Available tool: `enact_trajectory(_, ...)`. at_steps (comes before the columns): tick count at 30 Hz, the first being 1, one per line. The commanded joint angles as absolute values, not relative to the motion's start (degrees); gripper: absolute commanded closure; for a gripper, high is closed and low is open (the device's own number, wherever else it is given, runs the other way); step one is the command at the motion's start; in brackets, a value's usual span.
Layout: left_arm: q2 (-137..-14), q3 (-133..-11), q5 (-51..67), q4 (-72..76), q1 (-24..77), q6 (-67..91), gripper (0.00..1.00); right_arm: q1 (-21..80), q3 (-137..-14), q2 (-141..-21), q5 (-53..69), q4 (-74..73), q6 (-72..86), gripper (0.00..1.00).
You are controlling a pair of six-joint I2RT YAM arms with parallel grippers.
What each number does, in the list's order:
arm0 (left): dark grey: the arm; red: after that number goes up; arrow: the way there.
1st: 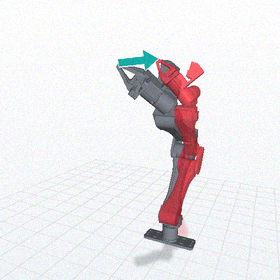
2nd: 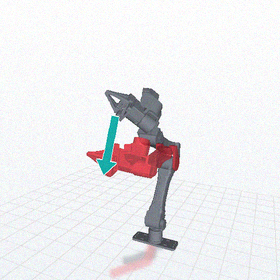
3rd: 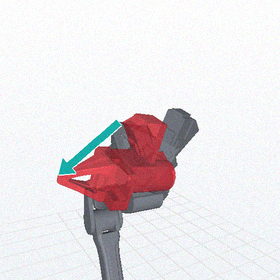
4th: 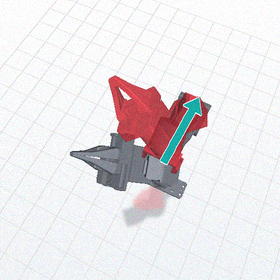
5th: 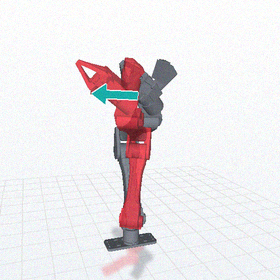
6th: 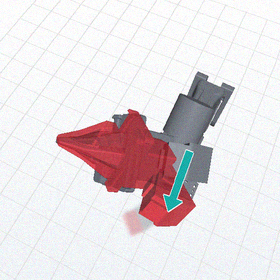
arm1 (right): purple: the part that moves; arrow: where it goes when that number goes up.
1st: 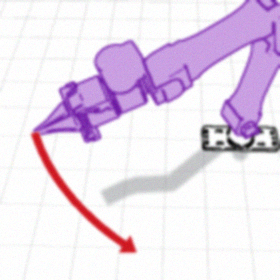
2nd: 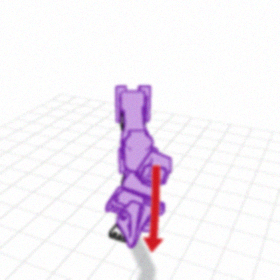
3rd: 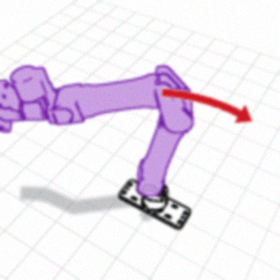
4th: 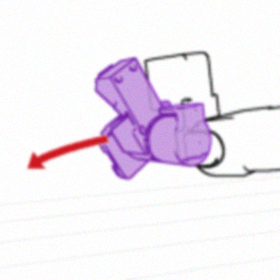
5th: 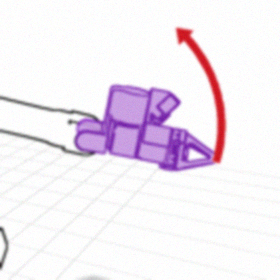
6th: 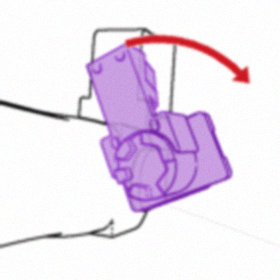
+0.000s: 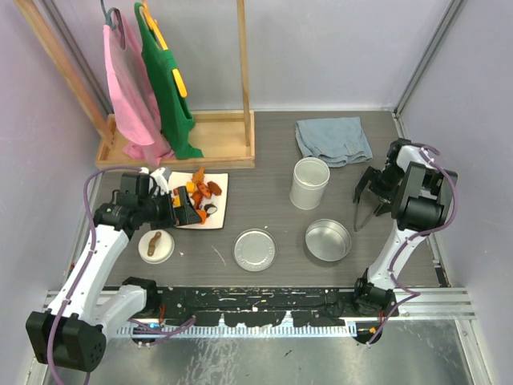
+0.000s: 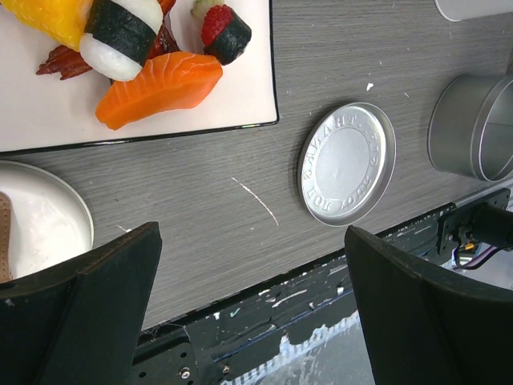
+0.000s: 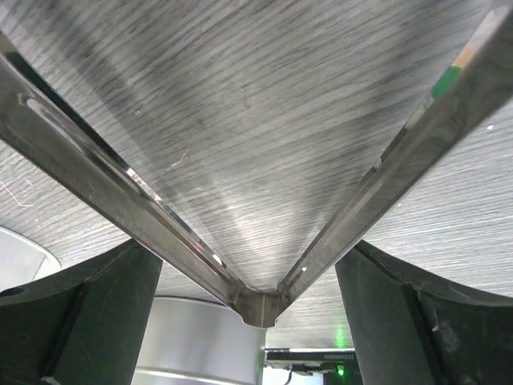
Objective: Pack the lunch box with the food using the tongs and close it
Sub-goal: Pick up the clamp at the center of the board.
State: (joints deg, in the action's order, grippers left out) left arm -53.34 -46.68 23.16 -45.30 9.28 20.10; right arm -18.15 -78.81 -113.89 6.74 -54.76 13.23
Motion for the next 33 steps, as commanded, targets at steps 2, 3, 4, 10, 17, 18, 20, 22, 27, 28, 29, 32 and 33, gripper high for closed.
enact_trajectory(2, -53.64, -47.1, 23.64, -44.12, 9.45, 19.52, 0.02, -17.07, -80.71, -118.66, 5.46, -53.76, 10.12, 0.1)
enact_trajectory(3, -53.68, -47.06, 23.64, -44.12, 9.44, 19.51, 0.02, -16.72, -80.73, -118.97, 5.75, -53.77, 10.11, 0.1)
enact_trajectory(4, -53.73, -47.05, 23.61, -44.12, 9.49, 19.51, 0.02, -16.36, -80.87, -119.26, 4.74, -53.85, 10.34, 0.1)
enact_trajectory(10, -53.96, -47.1, 23.04, -44.25, 9.42, 19.52, 0.02, -12.13, -82.44, -122.15, -2.89, -54.74, 11.84, 0.09)
enact_trajectory(17, -53.98, -47.2, 22.54, -44.56, 9.49, 19.58, 0.02, -12.27, -81.33, -123.02, -2.28, -51.7, 11.96, 0.11)
enact_trajectory(18, -53.98, -47.23, 22.51, -44.56, 9.44, 19.52, 0.02, -12.43, -81.04, -122.86, -2.65, -51.3, 12.45, 0.1)
enact_trajectory(20, -54.13, -47.27, 22.63, -44.56, 9.43, 19.52, 0.02, -13.1, -80.51, -122.69, -2.51, -50.55, 13.59, 0.08)
enact_trajectory(22, -54.13, -47.28, 22.6, -44.56, 9.49, 19.52, 0.02, -13.5, -80.22, -122.49, -1.92, -49.55, 14.22, 0.07)
enact_trajectory(27, -54.09, -47.29, 22.51, -44.6, 9.49, 19.54, 0.02, -13.75, -81.2, -123.29, -2.08, -48.68, 14.86, 0.08)
enact_trajectory(28, -54.06, -47.29, 22.46, -44.61, 9.49, 19.56, 0.02, -13.72, -81.56, -123.45, -2.18, -48.72, 14.85, 0.1)
enact_trajectory(29, -54.12, -47.24, 22.45, -44.64, 9.49, 19.52, 0.02, -13.71, -81.57, -123.43, -2.15, -48.4, 14.85, 0.11)
enact_trajectory(32, -54.06, -47.26, 22.35, -44.65, 9.49, 19.57, 0.02, -13.71, -81.05, -123.0, -2.48, -46.83, 14.75, 0.16)
enact_trajectory(33, -54.06, -47.28, 22.33, -44.65, 9.46, 19.58, 0.02, -13.7, -80.81, -122.48, -2.73, -46.31, 14.87, 0.18)
